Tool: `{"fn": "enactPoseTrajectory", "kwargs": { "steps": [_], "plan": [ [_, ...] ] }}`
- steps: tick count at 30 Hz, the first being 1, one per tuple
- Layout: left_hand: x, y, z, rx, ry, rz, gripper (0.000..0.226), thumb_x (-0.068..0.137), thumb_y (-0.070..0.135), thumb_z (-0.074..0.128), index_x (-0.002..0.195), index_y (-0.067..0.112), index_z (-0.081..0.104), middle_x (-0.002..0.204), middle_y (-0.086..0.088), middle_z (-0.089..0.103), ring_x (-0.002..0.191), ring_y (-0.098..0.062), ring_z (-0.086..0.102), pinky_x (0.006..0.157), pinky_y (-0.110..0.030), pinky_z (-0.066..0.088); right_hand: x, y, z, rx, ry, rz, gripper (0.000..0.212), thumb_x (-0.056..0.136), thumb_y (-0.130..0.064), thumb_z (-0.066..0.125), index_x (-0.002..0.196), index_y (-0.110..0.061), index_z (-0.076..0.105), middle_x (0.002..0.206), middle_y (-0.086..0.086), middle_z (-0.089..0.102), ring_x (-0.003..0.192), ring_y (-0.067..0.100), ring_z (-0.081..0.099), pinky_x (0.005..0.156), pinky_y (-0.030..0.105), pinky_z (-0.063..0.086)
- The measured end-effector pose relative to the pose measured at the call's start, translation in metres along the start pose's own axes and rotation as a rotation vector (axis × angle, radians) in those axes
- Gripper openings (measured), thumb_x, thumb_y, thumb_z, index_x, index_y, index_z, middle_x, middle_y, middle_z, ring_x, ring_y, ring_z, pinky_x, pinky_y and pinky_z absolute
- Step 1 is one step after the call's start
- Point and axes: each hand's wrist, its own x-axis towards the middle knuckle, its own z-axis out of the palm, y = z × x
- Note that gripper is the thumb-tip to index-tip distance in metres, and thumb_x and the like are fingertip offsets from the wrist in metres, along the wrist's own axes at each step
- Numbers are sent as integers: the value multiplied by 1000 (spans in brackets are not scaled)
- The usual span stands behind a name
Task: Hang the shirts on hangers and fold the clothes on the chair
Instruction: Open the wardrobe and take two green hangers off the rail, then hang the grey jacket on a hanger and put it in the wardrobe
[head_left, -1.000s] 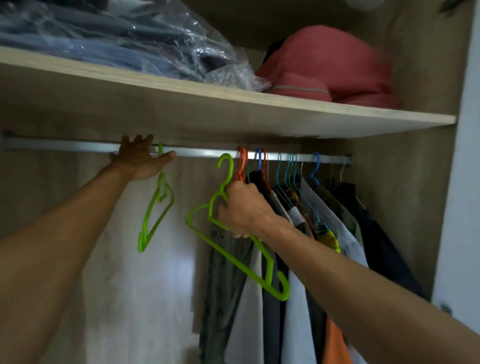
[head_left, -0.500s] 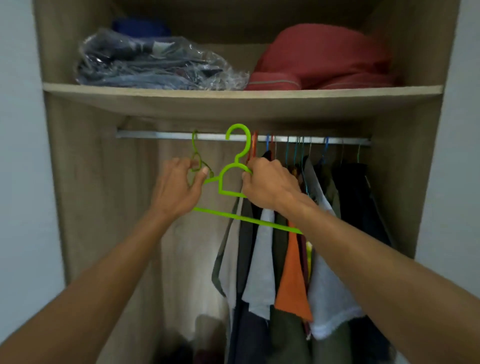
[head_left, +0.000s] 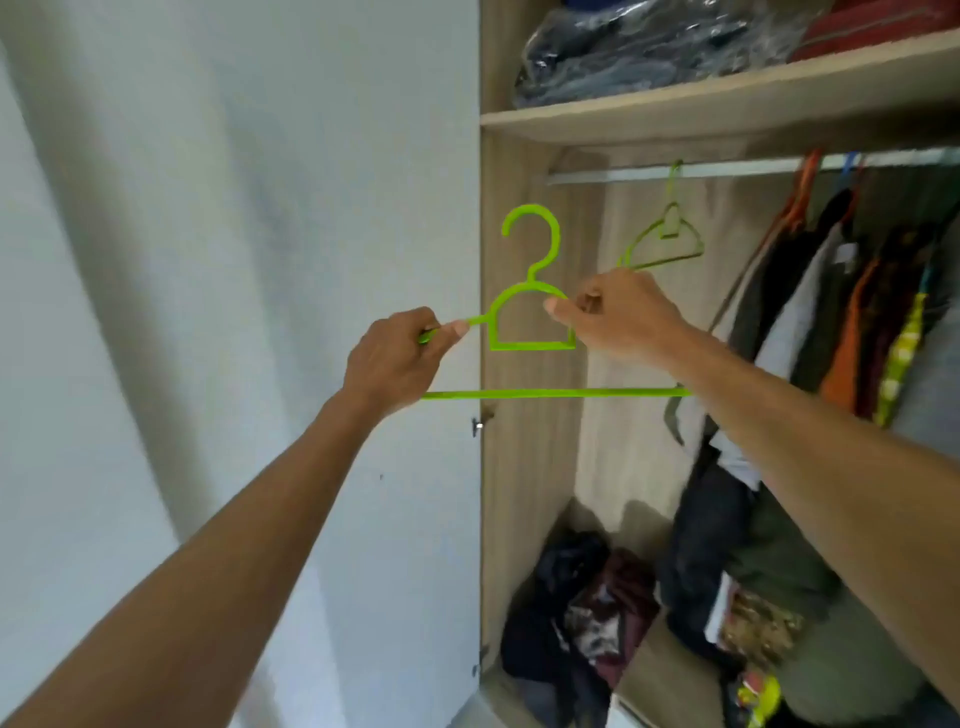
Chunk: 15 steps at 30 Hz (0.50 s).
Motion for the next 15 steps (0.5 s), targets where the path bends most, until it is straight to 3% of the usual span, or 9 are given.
{"fn": "enactPoseTrajectory", "kwargs": {
  "steps": [3, 7, 10, 15],
  "plan": [
    [-61, -29, -69, 128, 24, -151, 55, 92, 69, 44, 71, 19, 52, 64, 4, 55, 75, -28, 54, 64, -36, 43, -24, -52, 37, 120, -107, -115, 62, 89, -65, 57, 59, -11, 55, 53, -2, 53, 58, 21, 52, 61, 37, 43],
    [-181, -56, -179, 285, 100, -353, 61, 90, 72, 46, 66, 15, 49, 60, 4, 52, 70, -28, 55, 62, -36, 43, -102, -155, 72, 193, -278, -275, 57, 88, -69, 54, 62, -18, 61, 60, -6, 59, 72, 19, 56, 72, 37, 50],
    [-295, -62, -259, 390, 114, -443, 65, 89, 74, 45, 65, 13, 48, 61, 0, 54, 69, -28, 55, 61, -36, 44, -193, -232, 92, 297, -377, -402, 45, 91, -54, 58, 64, -18, 63, 61, -3, 62, 70, 15, 57, 70, 34, 49],
    [-444, -17, -368, 526, 117, -589, 62, 88, 72, 48, 63, 15, 51, 59, 3, 52, 62, -20, 51, 57, -32, 37, -334, -326, 80, 417, -508, -565, 27, 95, -29, 57, 80, -8, 63, 68, -3, 61, 63, 7, 55, 53, 22, 41]
  ]
}}
